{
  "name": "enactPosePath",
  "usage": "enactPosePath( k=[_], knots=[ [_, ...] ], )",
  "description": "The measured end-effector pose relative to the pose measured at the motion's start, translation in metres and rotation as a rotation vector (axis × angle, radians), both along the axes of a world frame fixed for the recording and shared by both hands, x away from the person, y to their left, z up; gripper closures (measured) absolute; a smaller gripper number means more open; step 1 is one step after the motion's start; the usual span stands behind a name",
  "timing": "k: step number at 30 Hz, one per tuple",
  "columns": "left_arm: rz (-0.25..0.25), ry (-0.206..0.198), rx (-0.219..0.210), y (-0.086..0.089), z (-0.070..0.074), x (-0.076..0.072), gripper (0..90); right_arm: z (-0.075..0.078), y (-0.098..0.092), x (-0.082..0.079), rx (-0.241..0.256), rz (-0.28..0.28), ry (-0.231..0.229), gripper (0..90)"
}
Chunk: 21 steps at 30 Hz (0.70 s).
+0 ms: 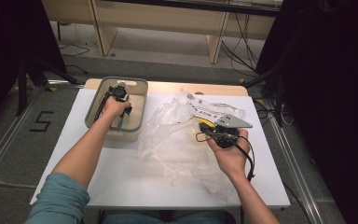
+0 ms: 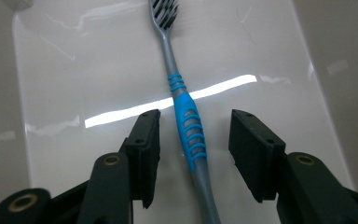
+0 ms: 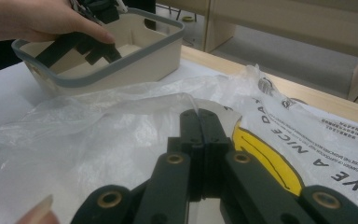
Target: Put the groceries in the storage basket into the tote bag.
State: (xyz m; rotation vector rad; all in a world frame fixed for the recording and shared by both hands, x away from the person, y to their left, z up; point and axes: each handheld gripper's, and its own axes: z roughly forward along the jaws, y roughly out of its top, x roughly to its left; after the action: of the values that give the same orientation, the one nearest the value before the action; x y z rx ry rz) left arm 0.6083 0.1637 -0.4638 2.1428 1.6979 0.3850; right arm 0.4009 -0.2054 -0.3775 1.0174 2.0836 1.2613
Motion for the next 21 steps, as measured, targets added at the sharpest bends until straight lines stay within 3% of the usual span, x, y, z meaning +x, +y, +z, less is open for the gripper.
enactPosePath(
  k=[9,21],
  knots=[
    [-0.005,0.005,0.007,-0.0015,0.0005,0.0,60.8,-0.0001,0.0001,-0.0002,-0.001,0.003,-0.001,90.0],
    [0.041,0.02,0.011,-0.0006,0.0015,-0.0002,74.1,-0.0006,0.0013,-0.0006,-0.006,0.01,0.007,90.0]
  ],
)
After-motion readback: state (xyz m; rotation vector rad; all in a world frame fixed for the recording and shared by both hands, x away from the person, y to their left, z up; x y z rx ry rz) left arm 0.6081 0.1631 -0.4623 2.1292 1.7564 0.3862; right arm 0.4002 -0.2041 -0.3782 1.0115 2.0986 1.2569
